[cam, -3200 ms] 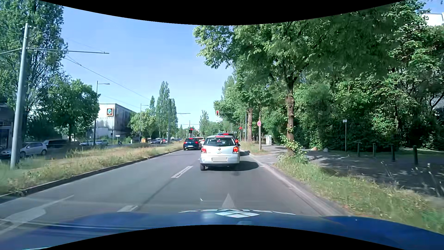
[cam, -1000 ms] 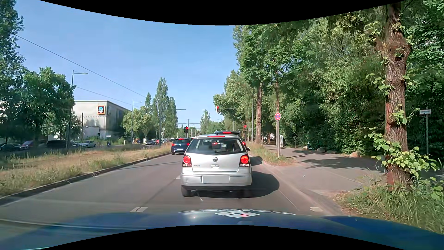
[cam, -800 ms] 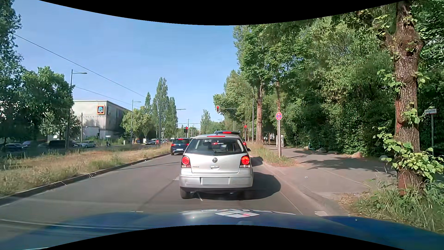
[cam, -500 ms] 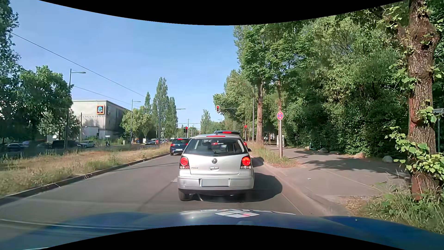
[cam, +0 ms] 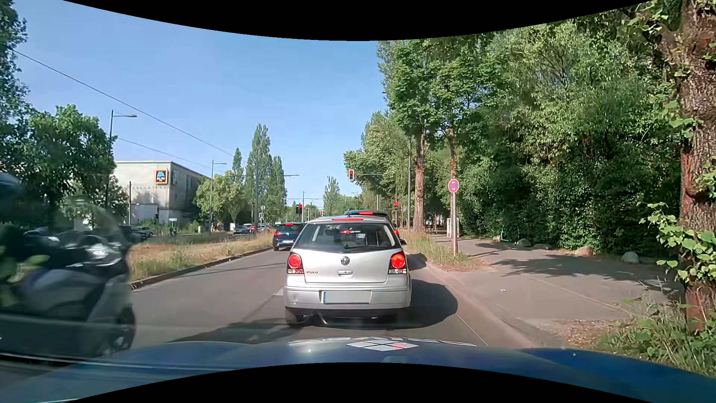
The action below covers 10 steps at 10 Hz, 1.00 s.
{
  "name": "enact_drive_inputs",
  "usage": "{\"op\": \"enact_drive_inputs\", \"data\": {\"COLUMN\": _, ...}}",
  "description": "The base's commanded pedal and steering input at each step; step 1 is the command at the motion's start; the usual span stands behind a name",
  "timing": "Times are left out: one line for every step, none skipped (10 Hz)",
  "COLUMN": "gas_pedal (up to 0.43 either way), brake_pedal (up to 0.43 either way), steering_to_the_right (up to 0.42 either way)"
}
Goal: Follow the waypoints while adhering to traffic rules and regulations
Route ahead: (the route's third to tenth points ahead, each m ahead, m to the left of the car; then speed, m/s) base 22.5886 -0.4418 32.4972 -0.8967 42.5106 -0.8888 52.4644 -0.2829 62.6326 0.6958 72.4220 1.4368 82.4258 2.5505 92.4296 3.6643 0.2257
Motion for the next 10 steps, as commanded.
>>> {"op": "enact_drive_inputs", "data": {"gas_pedal": 0.0, "brake_pedal": 0.226, "steering_to_the_right": -0.008}}
{"op": "enact_drive_inputs", "data": {"gas_pedal": 0.0, "brake_pedal": 0.232, "steering_to_the_right": -0.008}}
{"op": "enact_drive_inputs", "data": {"gas_pedal": 0.0, "brake_pedal": 0.226, "steering_to_the_right": -0.008}}
{"op": "enact_drive_inputs", "data": {"gas_pedal": 0.0, "brake_pedal": 0.226, "steering_to_the_right": -0.008}}
{"op": "enact_drive_inputs", "data": {"gas_pedal": 0.0, "brake_pedal": 0.226, "steering_to_the_right": -0.008}}
{"op": "enact_drive_inputs", "data": {"gas_pedal": 0.0, "brake_pedal": 0.232, "steering_to_the_right": -0.008}}
{"op": "enact_drive_inputs", "data": {"gas_pedal": 0.0, "brake_pedal": 0.232, "steering_to_the_right": -0.008}}
{"op": "enact_drive_inputs", "data": {"gas_pedal": 0.0, "brake_pedal": 0.232, "steering_to_the_right": -0.007}}
{"op": "enact_drive_inputs", "data": {"gas_pedal": 0.0, "brake_pedal": 0.232, "steering_to_the_right": -0.007}}
{"op": "enact_drive_inputs", "data": {"gas_pedal": 0.0, "brake_pedal": 0.232, "steering_to_the_right": -0.007}}
